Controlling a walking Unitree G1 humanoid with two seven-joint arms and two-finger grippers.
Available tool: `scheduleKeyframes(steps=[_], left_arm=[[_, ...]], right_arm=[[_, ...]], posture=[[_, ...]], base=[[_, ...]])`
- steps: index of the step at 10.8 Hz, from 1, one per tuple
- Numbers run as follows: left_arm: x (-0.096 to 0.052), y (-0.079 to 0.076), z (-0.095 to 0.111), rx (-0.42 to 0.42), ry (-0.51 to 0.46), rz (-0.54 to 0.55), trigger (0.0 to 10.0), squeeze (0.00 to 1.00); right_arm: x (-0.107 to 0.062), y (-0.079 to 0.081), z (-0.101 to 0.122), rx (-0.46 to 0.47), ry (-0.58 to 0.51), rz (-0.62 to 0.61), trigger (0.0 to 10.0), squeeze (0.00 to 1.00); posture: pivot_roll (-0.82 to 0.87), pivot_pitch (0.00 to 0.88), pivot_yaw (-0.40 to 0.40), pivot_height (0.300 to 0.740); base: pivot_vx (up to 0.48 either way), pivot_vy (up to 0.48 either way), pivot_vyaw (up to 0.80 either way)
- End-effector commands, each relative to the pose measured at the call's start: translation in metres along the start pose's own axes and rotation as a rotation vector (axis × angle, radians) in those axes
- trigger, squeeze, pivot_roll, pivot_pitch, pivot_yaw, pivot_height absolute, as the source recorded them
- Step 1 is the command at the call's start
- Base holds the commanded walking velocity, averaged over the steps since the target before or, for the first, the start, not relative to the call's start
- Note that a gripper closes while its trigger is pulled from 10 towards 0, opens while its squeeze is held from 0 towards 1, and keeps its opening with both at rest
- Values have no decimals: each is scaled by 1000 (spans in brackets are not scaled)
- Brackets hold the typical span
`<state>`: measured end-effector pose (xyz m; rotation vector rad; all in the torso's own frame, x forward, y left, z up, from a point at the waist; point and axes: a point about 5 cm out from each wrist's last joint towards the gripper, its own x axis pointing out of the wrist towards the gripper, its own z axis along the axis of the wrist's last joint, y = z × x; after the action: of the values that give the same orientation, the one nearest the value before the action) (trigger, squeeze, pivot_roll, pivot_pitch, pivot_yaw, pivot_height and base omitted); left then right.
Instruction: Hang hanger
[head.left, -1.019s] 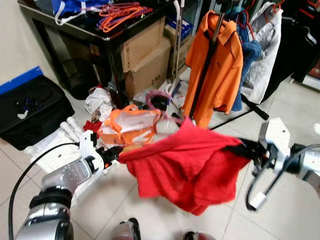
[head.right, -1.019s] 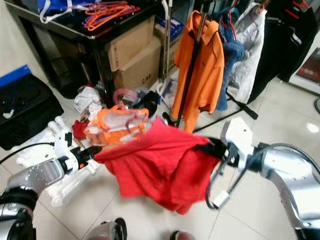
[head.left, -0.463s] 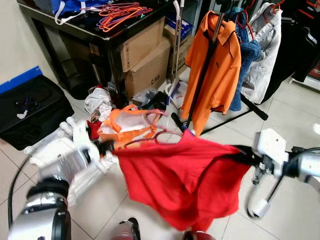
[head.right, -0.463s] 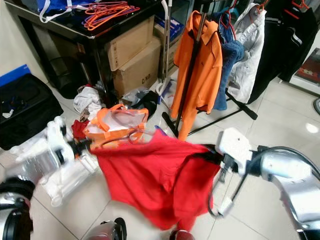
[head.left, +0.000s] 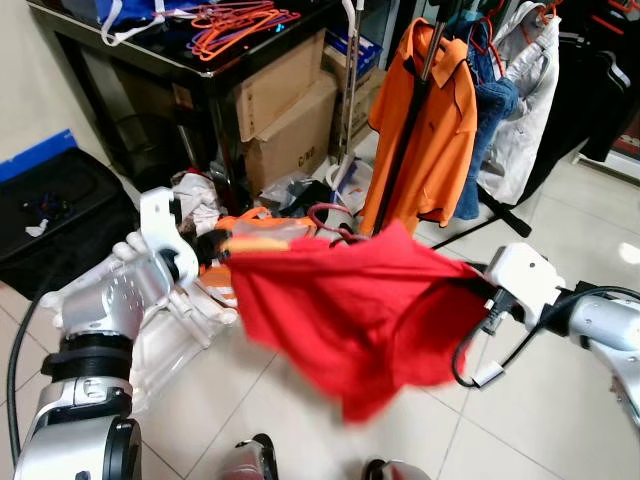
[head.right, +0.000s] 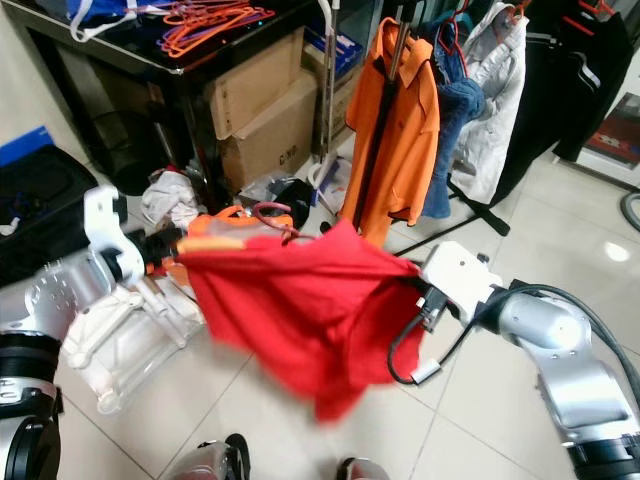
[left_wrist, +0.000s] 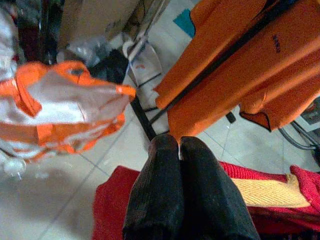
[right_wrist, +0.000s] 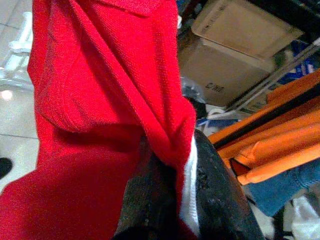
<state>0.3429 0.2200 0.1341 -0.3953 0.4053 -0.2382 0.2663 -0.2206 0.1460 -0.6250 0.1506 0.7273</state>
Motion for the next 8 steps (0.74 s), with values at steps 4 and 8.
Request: scheduleKeyframes(steps=[4, 8], left_arm=[[-3, -34, 37, 214, -84, -23, 0, 0], [-3, -88, 7, 196, -17, -193, 0, 0]], right_arm=[[18, 15, 8, -10, -66, -4, 0, 0], [33, -5, 14, -6, -86, -271, 0, 16]], posture=[[-162, 125, 2, 740], [-159, 104, 5, 740]], base=[[0, 0, 0], [0, 0, 0]])
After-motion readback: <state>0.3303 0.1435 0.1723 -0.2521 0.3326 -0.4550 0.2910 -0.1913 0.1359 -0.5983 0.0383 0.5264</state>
